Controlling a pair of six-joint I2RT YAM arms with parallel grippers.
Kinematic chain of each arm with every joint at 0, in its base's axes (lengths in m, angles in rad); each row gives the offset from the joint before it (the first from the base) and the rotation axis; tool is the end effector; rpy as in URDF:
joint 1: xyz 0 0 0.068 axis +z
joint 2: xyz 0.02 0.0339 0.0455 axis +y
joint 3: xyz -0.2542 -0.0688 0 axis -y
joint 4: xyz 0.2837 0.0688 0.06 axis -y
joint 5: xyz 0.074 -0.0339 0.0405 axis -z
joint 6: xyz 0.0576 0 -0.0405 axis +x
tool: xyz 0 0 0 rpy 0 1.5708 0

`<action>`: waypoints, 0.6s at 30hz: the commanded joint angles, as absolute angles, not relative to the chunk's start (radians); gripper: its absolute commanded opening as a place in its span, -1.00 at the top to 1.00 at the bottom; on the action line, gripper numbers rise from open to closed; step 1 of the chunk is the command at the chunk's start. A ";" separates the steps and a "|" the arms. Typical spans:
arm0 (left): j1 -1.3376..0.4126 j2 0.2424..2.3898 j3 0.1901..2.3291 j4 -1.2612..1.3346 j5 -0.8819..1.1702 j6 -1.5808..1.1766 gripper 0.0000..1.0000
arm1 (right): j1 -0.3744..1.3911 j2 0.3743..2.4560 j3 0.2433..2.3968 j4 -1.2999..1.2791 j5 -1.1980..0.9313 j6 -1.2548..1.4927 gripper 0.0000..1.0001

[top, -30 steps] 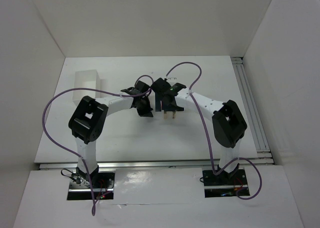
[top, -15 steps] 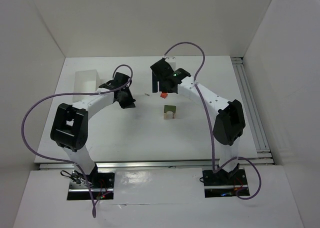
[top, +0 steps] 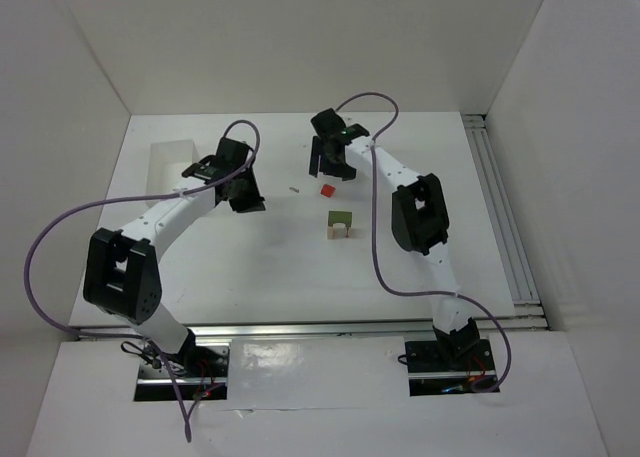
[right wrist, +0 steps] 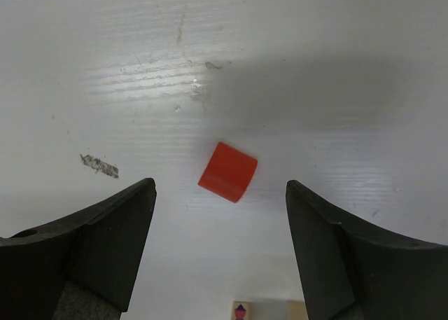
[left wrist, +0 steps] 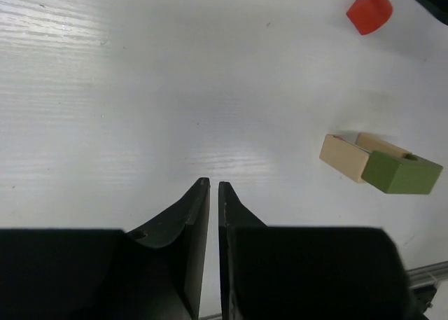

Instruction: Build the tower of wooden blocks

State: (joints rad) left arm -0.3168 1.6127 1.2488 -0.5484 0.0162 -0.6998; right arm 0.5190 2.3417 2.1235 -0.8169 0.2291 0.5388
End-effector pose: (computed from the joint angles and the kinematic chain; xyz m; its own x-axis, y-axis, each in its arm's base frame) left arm 0.3776 -0.1248 0.2185 -0.7816 -0.4215 -0.4599 -0.2386 0.8831 -0.4039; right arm 0.4871 0.2632 0.1811 -0.8371 0.0973 -0.5383 0.0549 0.9940 0.0943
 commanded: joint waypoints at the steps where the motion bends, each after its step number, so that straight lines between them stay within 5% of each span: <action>1: -0.313 1.534 1.243 -0.569 0.049 -0.641 0.52 | 0.522 2.393 2.220 -0.850 0.189 0.571 -0.64; 4: -0.313 1.505 1.220 -0.580 0.058 -0.606 0.34 | 0.522 2.428 2.250 -0.868 0.173 0.597 -0.64; 18: -0.304 1.462 1.095 -0.565 0.067 -0.554 0.34 | 0.552 2.422 2.129 -0.865 0.259 0.724 -0.41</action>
State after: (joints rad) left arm -0.3096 1.5013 1.1114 -0.5819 0.0578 -0.5793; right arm 0.5415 2.4371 2.1273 -0.8326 0.2474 0.6872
